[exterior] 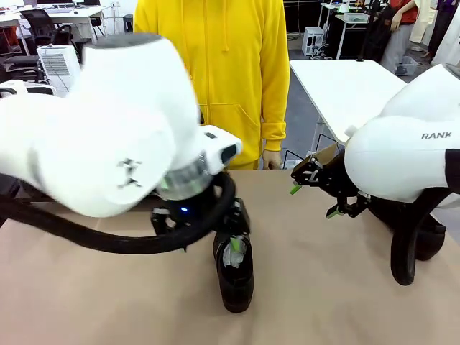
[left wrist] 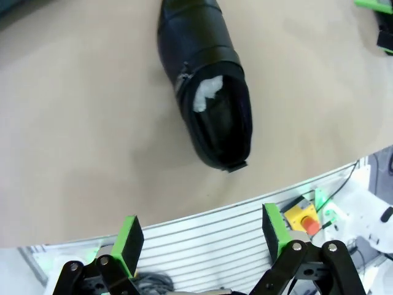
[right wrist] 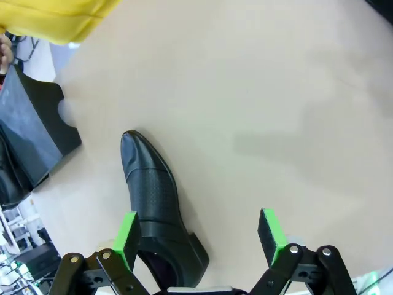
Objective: Organize the shoes by placing them on the stand.
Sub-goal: Place the Shoe from the middle of the table onto the Shoes Stand.
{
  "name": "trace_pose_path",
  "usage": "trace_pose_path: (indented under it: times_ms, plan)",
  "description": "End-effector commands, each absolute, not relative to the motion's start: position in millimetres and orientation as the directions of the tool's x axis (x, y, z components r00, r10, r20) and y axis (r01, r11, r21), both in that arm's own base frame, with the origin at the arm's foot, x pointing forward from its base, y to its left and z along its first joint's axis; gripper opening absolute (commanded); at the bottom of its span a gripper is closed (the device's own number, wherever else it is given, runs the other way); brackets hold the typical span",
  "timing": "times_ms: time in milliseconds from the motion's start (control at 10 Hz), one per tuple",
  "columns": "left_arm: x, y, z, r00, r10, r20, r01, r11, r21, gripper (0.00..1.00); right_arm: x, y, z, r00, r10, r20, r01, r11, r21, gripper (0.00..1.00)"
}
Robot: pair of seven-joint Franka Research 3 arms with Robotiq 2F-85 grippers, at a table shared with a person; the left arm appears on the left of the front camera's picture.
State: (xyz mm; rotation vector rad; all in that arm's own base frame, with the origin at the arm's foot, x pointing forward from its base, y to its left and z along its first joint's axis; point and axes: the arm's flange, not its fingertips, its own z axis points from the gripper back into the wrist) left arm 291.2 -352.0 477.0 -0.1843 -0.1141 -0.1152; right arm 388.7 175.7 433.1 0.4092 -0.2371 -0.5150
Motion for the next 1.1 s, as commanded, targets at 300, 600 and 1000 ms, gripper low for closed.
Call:
trace_pose_path:
  times_ms: [300,600,1000]
  plan:
    - [315.0,-422.1,429.4,0.990,-0.043,0.132,0.058,0.992,-0.110,1.00,393.0,166.1,433.3,0.854,-0.510,0.105,0.418,0.792,0.446,1.00]
    - [320.3,-450.5,403.3,0.996,0.008,0.093,0.003,0.993,-0.115,1.00,393.0,166.1,433.3,0.854,-0.510,0.105,0.418,0.792,0.446,1.00]
    - [330.5,-469.5,382.9,0.991,0.067,0.116,-0.048,0.985,-0.165,1.00,393.0,166.1,433.3,0.854,-0.510,0.105,0.418,0.792,0.446,1.00]
